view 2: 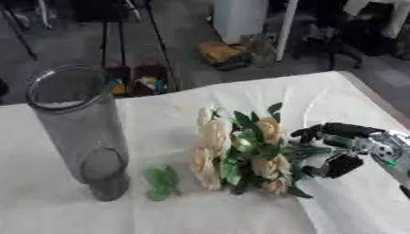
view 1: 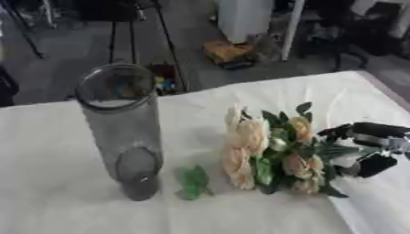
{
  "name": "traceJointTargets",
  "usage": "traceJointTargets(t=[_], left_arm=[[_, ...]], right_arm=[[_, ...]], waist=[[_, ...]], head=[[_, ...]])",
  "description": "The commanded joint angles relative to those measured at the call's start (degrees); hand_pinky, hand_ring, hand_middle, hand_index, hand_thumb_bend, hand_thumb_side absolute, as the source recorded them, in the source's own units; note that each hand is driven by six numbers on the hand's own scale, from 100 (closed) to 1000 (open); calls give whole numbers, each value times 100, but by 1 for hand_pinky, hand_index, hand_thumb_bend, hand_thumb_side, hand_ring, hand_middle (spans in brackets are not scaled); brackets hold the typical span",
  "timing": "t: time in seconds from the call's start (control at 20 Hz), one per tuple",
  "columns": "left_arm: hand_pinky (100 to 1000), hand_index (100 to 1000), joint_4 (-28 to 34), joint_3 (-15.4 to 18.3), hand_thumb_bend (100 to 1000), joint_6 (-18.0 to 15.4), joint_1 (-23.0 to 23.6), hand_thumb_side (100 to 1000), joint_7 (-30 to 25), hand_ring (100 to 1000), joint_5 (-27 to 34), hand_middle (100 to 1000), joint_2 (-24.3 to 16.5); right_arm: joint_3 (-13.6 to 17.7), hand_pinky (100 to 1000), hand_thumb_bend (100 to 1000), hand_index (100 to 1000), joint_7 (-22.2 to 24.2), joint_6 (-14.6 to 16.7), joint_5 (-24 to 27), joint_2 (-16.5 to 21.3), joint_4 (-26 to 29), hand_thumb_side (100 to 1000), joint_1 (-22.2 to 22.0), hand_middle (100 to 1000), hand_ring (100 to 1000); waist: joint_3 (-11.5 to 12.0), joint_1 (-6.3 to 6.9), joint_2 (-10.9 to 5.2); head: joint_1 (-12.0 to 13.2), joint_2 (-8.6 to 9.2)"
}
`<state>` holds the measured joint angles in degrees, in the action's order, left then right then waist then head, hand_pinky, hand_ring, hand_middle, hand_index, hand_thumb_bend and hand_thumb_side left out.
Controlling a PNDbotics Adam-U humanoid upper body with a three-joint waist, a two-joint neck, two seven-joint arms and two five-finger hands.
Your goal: Arrange flowers into the vase.
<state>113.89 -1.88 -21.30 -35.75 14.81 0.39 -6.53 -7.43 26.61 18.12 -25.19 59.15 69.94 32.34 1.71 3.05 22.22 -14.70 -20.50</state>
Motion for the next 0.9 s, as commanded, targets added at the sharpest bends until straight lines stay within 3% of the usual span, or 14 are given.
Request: traceJointTargets(t=[0.05, 0.7, 0.75, 0.9], left_arm=[[706, 924, 70, -15, 100, 15, -59, 1000, -7, 796, 2, 866, -22], [706, 925, 70, -8, 100, 18, -60, 1000, -23, 796, 6, 866, -16], [707, 925, 70, -5, 100, 18, -61, 1000, -22, 796, 5, 866, -16], [707, 925, 70, -5, 100, 21, -63, 1000, -24, 796, 5, 866, -14]], right_arm=[[-3, 793, 415, 902, -35, -18, -12, 97, 32, 346, 52, 633, 770], [-45, 732, 388, 785, -92, -24, -28, 37, -33, 352, 52, 551, 702], [-49, 722, 401, 750, -87, -24, -32, 36, -35, 333, 49, 533, 653], [-57, 713, 399, 725, -68, -21, -45, 28, -40, 327, 42, 523, 617]], waist=[[2, -42, -90], [18, -40, -67], [19, -41, -66], [22, -40, -59]], head=[[-12, 75], [-38, 93], [-43, 92], [-50, 100]])
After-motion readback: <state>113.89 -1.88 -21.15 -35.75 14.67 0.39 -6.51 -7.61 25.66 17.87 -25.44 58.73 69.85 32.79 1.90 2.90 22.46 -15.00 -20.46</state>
